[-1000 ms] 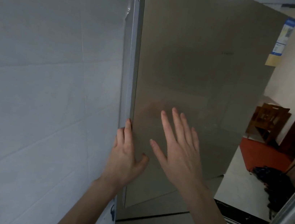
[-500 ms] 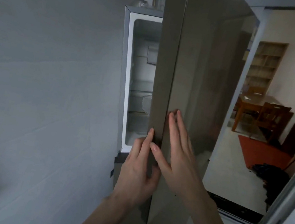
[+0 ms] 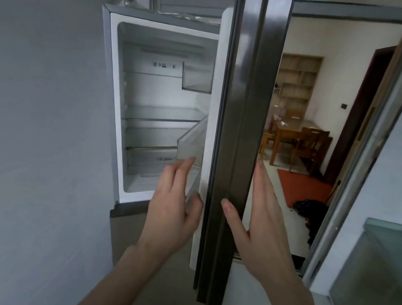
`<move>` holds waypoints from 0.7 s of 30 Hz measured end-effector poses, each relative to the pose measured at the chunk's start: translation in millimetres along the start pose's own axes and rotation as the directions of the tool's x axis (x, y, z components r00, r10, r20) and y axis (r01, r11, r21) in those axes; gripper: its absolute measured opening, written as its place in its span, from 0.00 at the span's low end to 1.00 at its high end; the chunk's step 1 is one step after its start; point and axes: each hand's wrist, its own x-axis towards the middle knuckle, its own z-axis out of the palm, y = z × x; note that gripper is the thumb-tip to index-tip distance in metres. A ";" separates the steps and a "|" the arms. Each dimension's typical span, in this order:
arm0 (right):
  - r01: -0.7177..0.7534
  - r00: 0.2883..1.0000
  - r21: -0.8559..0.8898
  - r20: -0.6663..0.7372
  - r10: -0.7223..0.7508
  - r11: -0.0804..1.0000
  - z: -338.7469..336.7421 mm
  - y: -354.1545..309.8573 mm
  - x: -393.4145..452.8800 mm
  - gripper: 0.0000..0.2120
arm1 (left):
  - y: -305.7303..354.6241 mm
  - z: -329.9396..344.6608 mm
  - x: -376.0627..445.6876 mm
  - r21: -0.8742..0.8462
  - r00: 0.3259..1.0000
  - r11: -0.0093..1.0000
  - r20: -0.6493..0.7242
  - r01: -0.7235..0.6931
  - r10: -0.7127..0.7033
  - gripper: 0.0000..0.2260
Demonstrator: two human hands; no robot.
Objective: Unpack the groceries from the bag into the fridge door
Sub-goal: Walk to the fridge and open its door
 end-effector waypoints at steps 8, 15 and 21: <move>0.085 0.977 -0.521 -0.123 -0.173 0.849 -31.6 -6.8 0.3 0.35 | -14.4 30.0 40.0 0.119 0.988 0.990 0.137 -0.081 0.064 0.38; 0.016 0.983 -0.643 -0.132 -0.131 0.766 -21.6 6.4 26.8 0.36 | -10.2 59.3 51.4 -0.054 0.963 0.979 0.176 -0.195 0.201 0.40; -0.185 0.953 -0.627 -0.301 -0.016 0.757 -31.1 49.8 31.2 0.39 | -26.0 90.6 81.9 -0.150 0.902 0.942 0.275 -0.300 0.332 0.40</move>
